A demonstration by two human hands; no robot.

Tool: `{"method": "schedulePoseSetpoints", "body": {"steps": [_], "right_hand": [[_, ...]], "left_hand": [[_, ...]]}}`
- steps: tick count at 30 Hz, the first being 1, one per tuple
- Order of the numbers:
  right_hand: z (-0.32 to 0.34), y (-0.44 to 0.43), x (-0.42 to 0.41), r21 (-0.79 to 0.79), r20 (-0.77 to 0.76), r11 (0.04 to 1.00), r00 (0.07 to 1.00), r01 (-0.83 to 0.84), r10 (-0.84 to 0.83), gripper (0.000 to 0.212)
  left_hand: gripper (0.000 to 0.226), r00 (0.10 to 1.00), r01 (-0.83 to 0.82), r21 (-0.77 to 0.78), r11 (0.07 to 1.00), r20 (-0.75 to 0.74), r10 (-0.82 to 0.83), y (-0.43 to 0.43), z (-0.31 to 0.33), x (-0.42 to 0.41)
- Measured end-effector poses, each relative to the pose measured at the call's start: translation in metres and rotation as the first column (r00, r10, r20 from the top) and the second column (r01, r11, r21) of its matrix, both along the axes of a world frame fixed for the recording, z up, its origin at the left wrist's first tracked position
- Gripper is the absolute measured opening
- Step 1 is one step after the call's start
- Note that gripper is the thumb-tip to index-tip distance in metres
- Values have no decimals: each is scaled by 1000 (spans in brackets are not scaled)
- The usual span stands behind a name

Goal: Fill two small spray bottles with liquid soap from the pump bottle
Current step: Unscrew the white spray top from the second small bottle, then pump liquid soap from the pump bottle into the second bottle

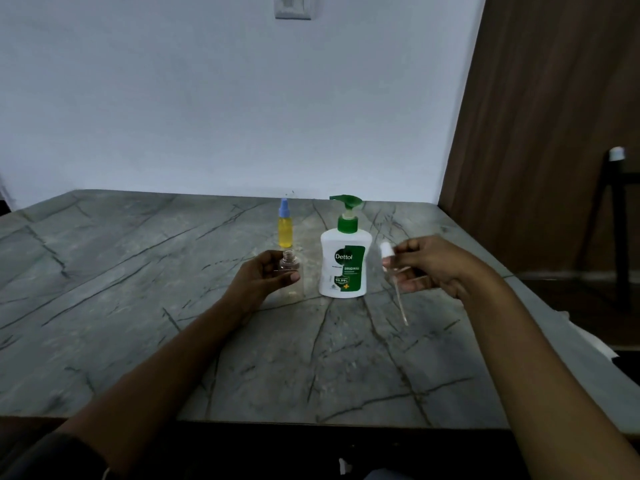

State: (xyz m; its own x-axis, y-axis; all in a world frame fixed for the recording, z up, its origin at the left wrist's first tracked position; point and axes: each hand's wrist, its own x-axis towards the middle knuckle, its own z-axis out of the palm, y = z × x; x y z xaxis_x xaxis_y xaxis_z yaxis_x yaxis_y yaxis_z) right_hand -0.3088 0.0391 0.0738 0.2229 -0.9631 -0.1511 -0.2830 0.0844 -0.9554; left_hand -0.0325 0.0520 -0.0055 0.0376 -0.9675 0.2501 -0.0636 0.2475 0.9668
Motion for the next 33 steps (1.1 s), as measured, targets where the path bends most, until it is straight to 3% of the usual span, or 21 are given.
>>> {"method": "schedulePoseSetpoints", "body": {"steps": [10,14,18,27,33], "right_hand": [[-47,-49,0,105,-274,980,952,171,-137,29],[-61,-57,3,30,-297,977,935,211,-192,20],[-63,-57,5,-51,-352,977,912,207,-212,27],[-63,-54,2,-75,-327,975,918,210,-223,32],[-58,-55,-2,-179,-568,969,786,171,-244,52]], "left_hand": [[35,996,-47,-38,998,69,50,-2,1,-4],[35,998,-36,-36,999,58,38,-2,0,-4],[36,998,-19,-24,1000,63,21,-4,-1,-1],[37,999,-5,-11,1000,48,5,-4,-1,-1],[41,999,-14,-14,1000,32,15,-4,-2,0]]}}
